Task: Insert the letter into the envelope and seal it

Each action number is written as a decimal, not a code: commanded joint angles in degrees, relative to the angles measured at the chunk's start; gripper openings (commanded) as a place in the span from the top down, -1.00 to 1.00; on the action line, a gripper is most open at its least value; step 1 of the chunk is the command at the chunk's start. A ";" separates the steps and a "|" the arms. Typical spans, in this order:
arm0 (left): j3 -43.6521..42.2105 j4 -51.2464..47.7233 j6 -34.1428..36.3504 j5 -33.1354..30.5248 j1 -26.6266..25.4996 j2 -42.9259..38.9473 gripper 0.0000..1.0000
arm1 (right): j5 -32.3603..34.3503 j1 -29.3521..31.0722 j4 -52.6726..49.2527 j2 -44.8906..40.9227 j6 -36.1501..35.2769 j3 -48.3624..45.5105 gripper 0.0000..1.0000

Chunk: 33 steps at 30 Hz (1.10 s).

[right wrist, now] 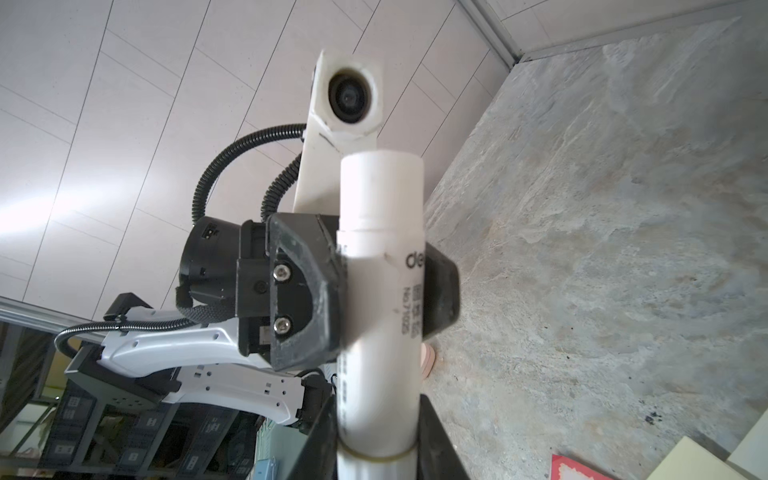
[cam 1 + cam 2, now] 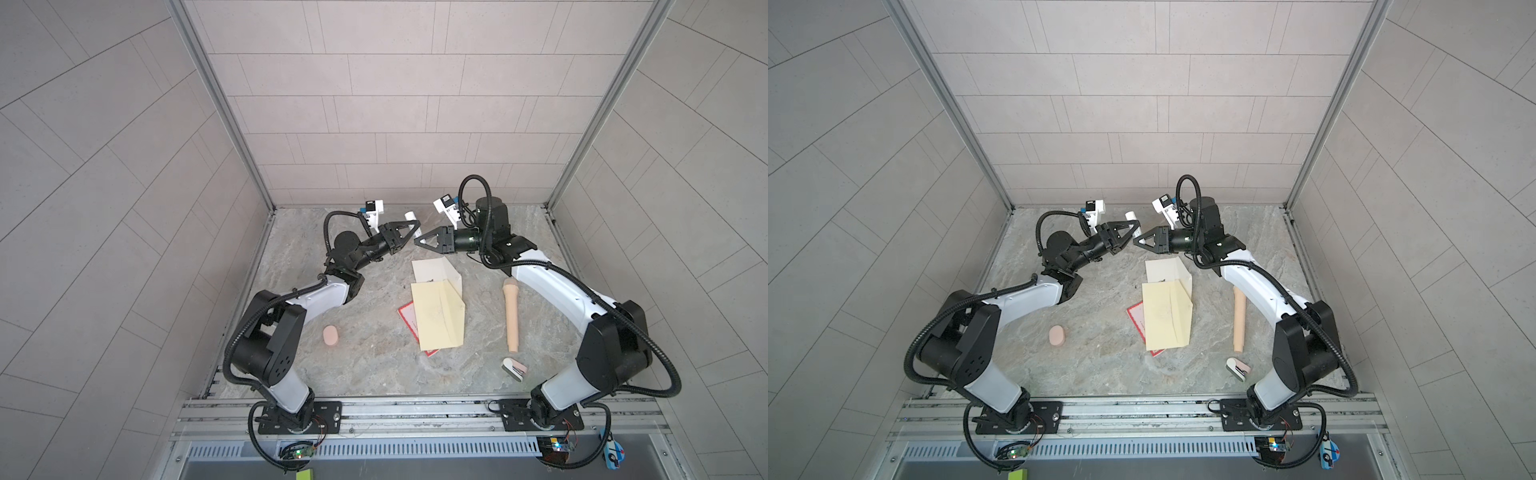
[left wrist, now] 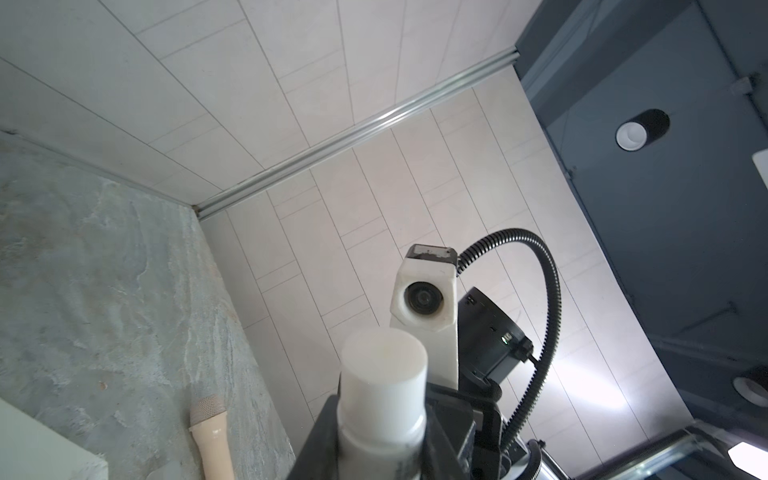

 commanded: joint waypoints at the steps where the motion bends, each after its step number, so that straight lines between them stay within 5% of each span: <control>1: 2.74 -0.01 4.71 7.47 -2.04 -2.08 1.00 | -1.63 5.24 -24.28 -1.29 -19.83 7.98 0.41; 3: 4.01 -9.57 8.56 4.96 -2.07 -4.30 1.00 | 6.89 5.99 -29.10 -1.49 -21.27 11.41 0.04; 5: 6.60 -20.92 11.84 1.65 -2.08 -5.93 1.00 | 13.95 6.13 -28.78 -2.69 -20.58 11.99 -0.14; 11: 16.99 -54.02 15.29 -7.64 -2.41 -6.72 1.00 | 29.82 7.72 -24.92 -5.98 -20.41 9.69 -0.28; 16: 17.51 -53.96 9.97 -7.88 -2.56 -6.01 1.00 | 32.45 8.83 -23.80 -5.02 -20.80 10.27 -0.16; 33: 16.91 -50.34 8.33 -5.08 -3.10 -6.07 1.00 | 30.92 9.00 -21.38 0.00 -19.05 13.43 0.52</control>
